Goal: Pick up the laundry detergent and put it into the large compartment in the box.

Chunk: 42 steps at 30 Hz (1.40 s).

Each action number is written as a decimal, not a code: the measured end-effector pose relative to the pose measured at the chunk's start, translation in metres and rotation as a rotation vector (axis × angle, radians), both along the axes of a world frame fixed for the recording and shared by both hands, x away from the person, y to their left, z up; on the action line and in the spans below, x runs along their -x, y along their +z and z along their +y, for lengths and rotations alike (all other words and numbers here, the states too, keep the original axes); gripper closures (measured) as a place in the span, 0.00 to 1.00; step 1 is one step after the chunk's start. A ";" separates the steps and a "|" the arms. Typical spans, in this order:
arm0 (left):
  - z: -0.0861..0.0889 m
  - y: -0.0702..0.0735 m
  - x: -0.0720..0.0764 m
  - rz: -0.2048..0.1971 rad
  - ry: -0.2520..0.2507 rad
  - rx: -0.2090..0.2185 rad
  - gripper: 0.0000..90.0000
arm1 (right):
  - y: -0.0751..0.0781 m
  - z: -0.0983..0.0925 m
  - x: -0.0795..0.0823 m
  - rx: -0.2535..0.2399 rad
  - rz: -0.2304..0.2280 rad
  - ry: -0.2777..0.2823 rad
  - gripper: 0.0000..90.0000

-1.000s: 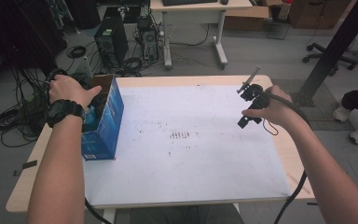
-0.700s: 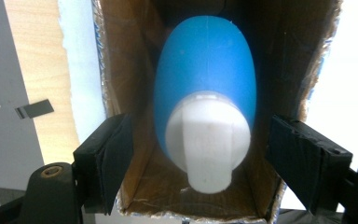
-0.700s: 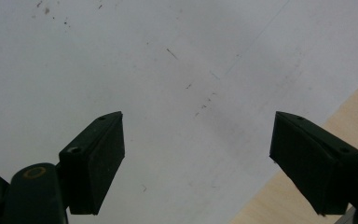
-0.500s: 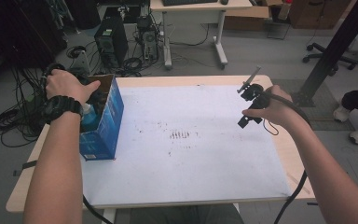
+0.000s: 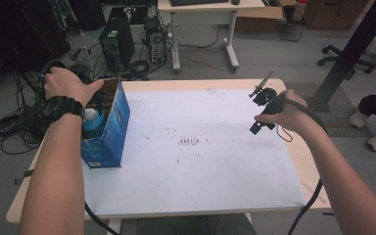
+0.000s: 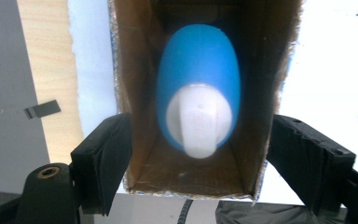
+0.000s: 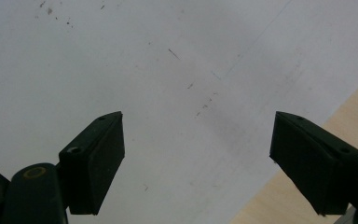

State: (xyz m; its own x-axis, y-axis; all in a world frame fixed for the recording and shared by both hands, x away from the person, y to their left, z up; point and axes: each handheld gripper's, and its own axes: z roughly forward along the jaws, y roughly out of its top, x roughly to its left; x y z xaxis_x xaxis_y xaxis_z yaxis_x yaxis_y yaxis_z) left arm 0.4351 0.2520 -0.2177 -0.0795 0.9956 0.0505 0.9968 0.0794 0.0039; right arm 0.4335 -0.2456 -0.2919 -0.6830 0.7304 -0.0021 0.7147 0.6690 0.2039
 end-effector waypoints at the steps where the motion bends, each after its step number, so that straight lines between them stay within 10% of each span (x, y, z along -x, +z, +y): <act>1: -0.001 0.001 0.000 0.000 -0.002 -0.001 0.25 | 0.000 0.000 0.000 0.000 0.000 -0.001 0.20; 42: -0.067 0.034 -0.005 -0.086 -0.213 0.017 0.18 | 0.005 -0.006 0.002 -0.008 -0.011 -0.005 0.20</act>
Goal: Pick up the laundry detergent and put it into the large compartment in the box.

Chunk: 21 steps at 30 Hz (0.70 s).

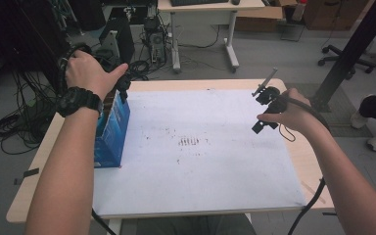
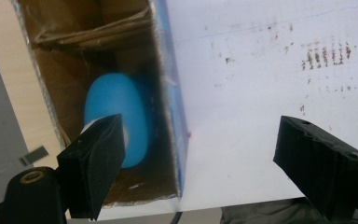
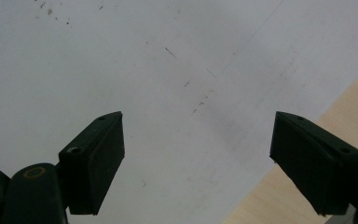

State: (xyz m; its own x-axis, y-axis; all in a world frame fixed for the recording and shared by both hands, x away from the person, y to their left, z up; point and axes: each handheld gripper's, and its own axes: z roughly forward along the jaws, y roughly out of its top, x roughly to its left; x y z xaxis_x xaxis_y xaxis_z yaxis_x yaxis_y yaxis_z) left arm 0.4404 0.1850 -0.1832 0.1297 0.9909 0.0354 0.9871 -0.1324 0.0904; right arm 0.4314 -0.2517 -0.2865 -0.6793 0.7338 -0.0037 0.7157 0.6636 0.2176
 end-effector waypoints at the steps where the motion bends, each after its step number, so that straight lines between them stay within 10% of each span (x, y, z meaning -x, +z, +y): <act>1: -0.003 0.000 0.000 0.001 -0.008 0.000 0.18 | 0.000 0.000 0.000 0.000 0.000 0.000 0.20; 21: -0.055 -0.010 -0.002 -0.016 -0.157 0.010 0.18 | 0.000 -0.003 0.004 -0.002 -0.003 -0.004 0.20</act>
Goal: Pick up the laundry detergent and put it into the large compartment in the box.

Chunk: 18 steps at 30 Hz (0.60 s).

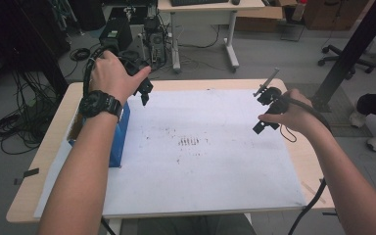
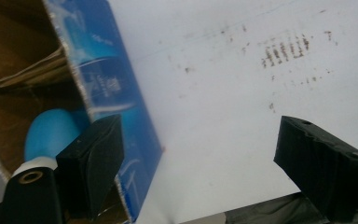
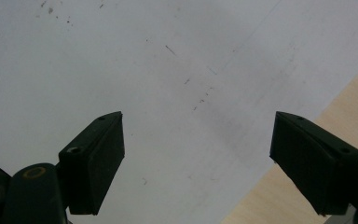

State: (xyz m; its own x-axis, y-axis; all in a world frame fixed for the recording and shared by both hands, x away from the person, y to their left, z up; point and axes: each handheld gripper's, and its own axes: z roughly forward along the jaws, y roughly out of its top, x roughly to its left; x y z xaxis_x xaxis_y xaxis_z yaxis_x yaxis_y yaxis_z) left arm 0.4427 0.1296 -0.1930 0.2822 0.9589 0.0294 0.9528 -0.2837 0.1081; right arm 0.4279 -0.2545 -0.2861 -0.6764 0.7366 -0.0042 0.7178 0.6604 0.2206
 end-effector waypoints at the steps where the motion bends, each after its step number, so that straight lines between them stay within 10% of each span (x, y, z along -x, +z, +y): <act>1: -0.004 -0.002 0.000 0.005 -0.013 -0.003 0.18 | 0.000 0.000 0.000 0.001 0.002 -0.003 0.20; 18: -0.043 -0.023 0.003 0.015 -0.125 -0.005 0.16 | 0.004 -0.003 0.007 0.002 -0.006 -0.007 0.20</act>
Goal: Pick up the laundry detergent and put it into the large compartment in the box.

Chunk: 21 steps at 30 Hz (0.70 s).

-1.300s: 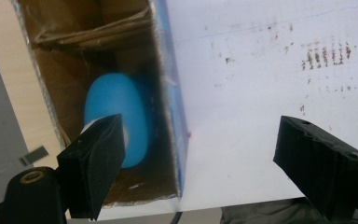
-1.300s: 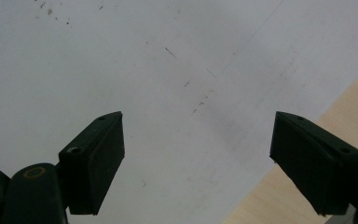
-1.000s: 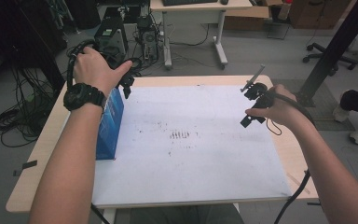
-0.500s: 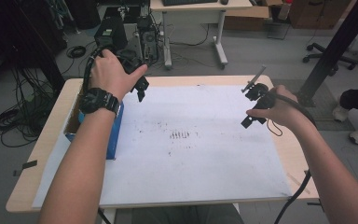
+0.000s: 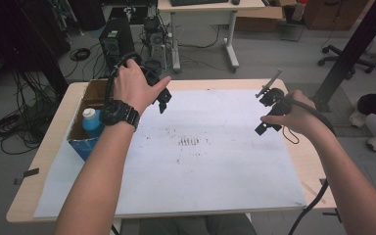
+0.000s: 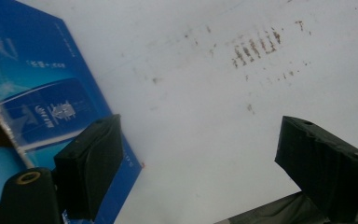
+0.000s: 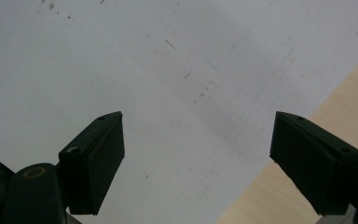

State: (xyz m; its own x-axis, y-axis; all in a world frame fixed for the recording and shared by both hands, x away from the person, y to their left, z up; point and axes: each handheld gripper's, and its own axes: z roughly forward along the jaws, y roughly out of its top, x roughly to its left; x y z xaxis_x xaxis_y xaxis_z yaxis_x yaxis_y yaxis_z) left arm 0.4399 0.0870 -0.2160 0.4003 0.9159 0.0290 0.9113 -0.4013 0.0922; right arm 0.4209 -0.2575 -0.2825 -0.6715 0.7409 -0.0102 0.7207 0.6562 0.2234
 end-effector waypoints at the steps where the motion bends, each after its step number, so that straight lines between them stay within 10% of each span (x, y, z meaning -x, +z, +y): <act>1: -0.003 -0.002 0.000 0.000 -0.008 0.002 0.16 | 0.000 0.000 0.000 -0.001 0.000 0.001 0.20; 21: -0.035 -0.041 0.001 0.049 -0.099 0.013 0.16 | -0.005 -0.005 -0.004 -0.007 0.007 0.001 0.20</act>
State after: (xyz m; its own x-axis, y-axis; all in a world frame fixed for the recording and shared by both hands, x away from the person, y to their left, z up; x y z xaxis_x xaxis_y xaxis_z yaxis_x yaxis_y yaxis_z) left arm 0.4388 0.0520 -0.2574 0.4896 0.8719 -0.0045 0.8708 -0.4886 0.0546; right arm 0.4244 -0.2621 -0.2873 -0.6726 0.7400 0.0003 0.7214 0.6556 0.2229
